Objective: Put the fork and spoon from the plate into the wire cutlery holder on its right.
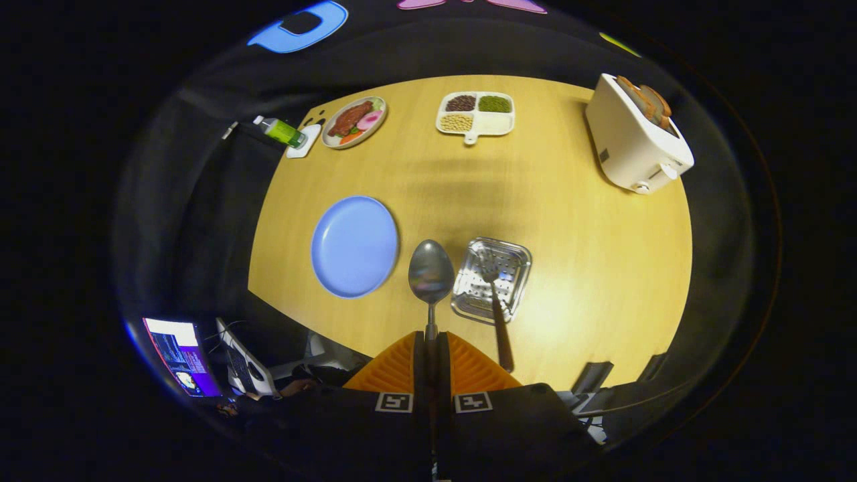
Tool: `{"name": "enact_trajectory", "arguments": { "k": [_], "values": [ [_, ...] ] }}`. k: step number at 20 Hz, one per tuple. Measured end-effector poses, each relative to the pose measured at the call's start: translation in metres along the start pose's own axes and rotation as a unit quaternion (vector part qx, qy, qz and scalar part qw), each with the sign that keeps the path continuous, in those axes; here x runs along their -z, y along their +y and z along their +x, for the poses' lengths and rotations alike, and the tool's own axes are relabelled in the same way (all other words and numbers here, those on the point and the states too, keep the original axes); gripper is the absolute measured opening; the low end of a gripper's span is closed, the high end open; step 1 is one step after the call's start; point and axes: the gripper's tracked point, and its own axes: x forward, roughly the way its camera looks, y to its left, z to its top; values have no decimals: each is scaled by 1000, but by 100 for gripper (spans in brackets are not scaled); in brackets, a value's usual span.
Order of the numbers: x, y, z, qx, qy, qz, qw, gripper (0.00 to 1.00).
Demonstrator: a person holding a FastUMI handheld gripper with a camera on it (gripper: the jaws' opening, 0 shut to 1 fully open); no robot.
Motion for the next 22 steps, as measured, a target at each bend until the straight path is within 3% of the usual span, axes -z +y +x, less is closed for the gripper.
{"name": "enact_trajectory", "arguments": {
  "k": [4,13,22],
  "values": [
    [12,-39,9,24,56,12,998,8],
    [3,-44,37,30,143,6,989,8],
    [-11,-29,50,28,125,5,992,12]
  ]
}}
